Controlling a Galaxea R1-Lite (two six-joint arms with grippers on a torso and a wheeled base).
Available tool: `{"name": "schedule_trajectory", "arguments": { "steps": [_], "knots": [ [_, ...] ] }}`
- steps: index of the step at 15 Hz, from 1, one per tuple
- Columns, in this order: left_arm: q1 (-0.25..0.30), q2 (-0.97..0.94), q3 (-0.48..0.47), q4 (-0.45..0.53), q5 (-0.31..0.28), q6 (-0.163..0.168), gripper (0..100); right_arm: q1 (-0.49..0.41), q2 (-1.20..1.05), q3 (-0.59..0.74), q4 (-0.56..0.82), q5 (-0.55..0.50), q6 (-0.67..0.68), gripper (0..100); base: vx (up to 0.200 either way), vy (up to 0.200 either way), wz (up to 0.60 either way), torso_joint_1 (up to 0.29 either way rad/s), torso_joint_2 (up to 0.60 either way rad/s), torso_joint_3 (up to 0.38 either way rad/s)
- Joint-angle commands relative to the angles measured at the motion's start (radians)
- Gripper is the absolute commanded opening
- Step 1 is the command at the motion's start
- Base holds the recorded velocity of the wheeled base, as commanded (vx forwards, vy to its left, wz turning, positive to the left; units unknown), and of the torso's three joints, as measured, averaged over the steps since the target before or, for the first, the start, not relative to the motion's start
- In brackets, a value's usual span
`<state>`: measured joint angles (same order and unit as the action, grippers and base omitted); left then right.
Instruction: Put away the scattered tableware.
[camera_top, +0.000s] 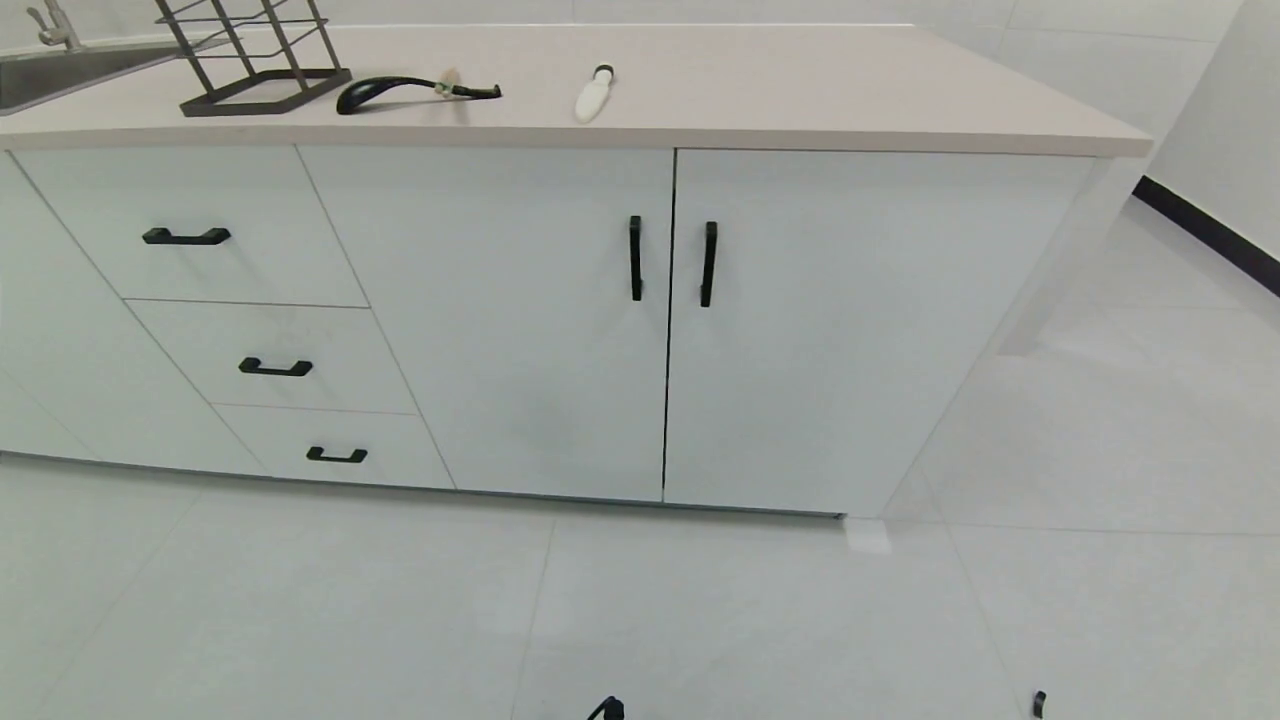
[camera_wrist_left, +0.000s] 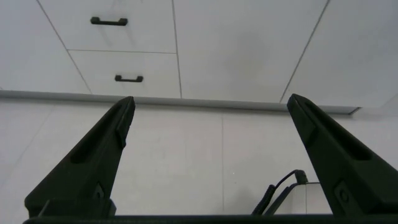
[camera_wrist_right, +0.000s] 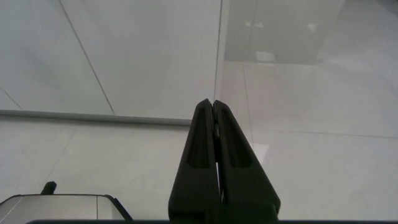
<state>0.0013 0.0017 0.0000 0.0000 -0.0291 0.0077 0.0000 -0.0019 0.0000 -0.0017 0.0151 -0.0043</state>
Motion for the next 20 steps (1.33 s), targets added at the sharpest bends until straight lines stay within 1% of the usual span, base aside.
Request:
{"name": "schedule_trajectory", "arguments": {
  "steps": [1,9,19,20],
  "knots": [
    [0.000,0.001,0.000,0.000,0.000,-0.002,100,0.000,0.002,0.000,0.000,0.000,0.000,0,0.200,0.200,0.00,0.007,0.01,0.002],
    [0.000,0.001,0.000,0.000,0.002,-0.005,100,0.002,0.002,0.000,-0.001,0.000,0.000,0,0.200,0.200,0.00,0.000,0.00,0.003],
    [0.000,0.001,0.000,0.000,0.003,-0.006,100,0.000,0.002,0.000,-0.001,0.000,-0.002,0,0.000,0.200,0.00,0.003,0.00,0.002],
    [0.000,0.001,0.000,0.000,0.003,-0.005,100,0.000,0.002,0.000,0.000,0.000,-0.002,0,0.000,0.000,0.00,0.000,0.00,0.000]
  ]
}}
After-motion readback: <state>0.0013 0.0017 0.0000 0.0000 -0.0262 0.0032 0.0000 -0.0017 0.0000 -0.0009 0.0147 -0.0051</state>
